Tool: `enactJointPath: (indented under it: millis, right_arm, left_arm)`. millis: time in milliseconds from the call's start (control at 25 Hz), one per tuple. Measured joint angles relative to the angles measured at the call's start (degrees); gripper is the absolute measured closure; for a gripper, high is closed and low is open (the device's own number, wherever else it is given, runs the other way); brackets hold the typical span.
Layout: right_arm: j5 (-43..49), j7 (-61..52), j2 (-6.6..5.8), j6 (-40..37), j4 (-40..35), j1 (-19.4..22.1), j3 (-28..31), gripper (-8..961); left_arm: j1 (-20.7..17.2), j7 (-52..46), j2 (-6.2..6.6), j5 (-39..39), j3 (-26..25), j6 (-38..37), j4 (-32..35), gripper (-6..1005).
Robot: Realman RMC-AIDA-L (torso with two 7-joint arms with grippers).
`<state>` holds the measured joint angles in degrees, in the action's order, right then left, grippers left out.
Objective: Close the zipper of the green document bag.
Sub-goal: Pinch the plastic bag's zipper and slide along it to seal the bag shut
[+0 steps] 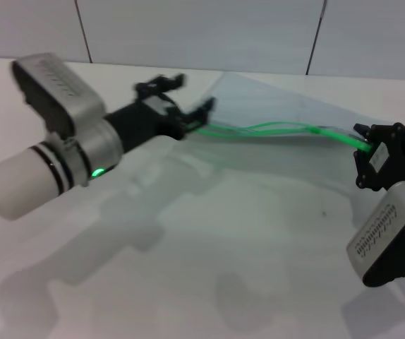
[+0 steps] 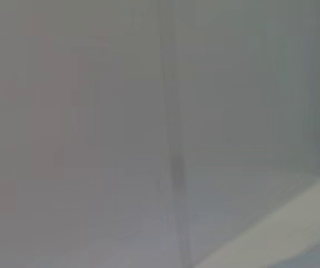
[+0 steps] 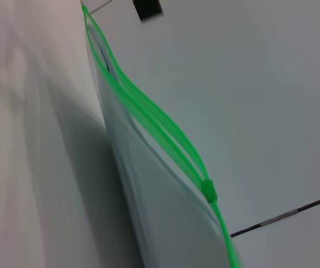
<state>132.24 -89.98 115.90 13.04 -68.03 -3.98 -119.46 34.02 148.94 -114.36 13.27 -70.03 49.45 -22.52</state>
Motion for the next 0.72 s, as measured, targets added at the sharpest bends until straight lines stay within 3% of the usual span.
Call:
enactJointPath:
  millis: [320, 440, 720]
  right_arm:
    - [-1.42, -0.1, 0.03, -1.2, -1.42, 0.14, 0.55, 903]
    - [-1.5, -0.12, 0.03, -1.21, -2.04, 0.25, 0.43, 904]
    - [-2.66, -0.21, 0.03, -1.26, -2.1, -0.16, 0.26, 898]
  left_arm:
    - [0.2, -1.22, 0.34, 16.67, -0.25, -1.09, -8.11, 339]
    - [0.74, -1.33, 0.24, 23.5, -0.29, -6.55, -12.75, 341]
    - [0.55, -0.82, -1.39, 32.81, -0.24, -15.73, -20.65, 345]
